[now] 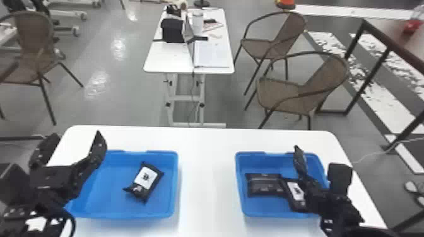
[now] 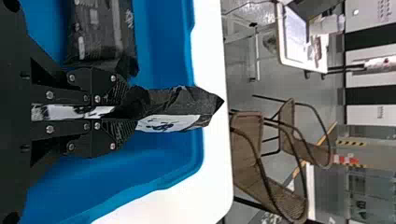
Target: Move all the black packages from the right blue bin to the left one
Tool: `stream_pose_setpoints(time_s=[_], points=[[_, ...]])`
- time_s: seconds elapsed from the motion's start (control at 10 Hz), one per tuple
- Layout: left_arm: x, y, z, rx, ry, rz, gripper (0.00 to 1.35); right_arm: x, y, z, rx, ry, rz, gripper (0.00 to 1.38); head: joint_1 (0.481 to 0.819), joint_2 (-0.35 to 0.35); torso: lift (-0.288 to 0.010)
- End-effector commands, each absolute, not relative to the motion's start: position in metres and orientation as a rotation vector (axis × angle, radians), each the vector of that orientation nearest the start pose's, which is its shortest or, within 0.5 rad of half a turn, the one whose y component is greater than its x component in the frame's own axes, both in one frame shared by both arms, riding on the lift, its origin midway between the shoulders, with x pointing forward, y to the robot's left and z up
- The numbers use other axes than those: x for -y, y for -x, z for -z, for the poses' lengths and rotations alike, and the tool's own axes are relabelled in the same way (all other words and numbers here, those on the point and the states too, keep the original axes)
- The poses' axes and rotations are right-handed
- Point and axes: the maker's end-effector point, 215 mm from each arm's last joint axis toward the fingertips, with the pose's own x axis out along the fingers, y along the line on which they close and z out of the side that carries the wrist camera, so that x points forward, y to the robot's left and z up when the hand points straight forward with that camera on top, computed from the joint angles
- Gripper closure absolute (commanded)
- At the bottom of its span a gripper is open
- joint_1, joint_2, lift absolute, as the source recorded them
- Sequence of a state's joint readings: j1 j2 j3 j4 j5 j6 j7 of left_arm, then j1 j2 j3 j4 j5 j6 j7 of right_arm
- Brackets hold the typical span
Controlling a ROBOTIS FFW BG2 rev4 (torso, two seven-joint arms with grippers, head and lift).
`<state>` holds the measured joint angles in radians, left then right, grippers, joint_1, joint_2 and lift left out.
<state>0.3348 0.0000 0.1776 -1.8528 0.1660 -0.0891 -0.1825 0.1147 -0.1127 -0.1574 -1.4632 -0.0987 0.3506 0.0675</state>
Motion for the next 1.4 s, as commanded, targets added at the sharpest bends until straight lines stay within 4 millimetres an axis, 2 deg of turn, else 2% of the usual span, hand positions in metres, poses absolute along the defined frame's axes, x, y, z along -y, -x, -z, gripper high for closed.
stream_pose_setpoints(time_s=[0.0,0.1,0.3,0.5,0.7,0.9,1.1,1.3], points=[[-0.293,-0.489,0.334,0.059,0.104,0.006,0.14,0.328,-0.502,0.52,-0.497,-0.002,0.061,1.05,0.695,-0.065,0.0],[-0.293,-0.49,0.332,0.063,0.11,0.006,0.14,0.31,-0.507,0.502,-0.469,0.011,0.006,1.05,0.695,-0.052,0.0],[-0.29,-0.493,0.33,0.064,0.119,0.013,0.14,0.251,-0.527,0.466,-0.411,0.023,-0.153,1.05,0.695,-0.008,0.0],[-0.275,-0.504,0.336,0.018,0.167,0.04,0.13,0.173,-0.549,0.428,-0.351,0.046,-0.356,1.06,0.695,0.057,0.0],[-0.248,-0.522,0.331,-0.034,0.24,0.118,0.03,0.103,-0.564,0.405,-0.305,0.048,-0.513,1.06,0.695,0.113,0.0],[-0.217,-0.546,0.319,-0.099,0.285,0.263,0.03,0.05,-0.571,0.396,-0.282,0.059,-0.621,1.06,0.695,0.143,0.0],[-0.21,-0.558,0.306,-0.09,0.27,0.281,0.03,-0.001,-0.568,0.398,-0.285,0.093,-0.742,1.06,0.695,0.16,0.0],[-0.204,-0.56,0.314,-0.128,0.269,0.289,0.03,-0.037,-0.562,0.396,-0.285,0.102,-0.821,1.06,0.695,0.201,0.0]])
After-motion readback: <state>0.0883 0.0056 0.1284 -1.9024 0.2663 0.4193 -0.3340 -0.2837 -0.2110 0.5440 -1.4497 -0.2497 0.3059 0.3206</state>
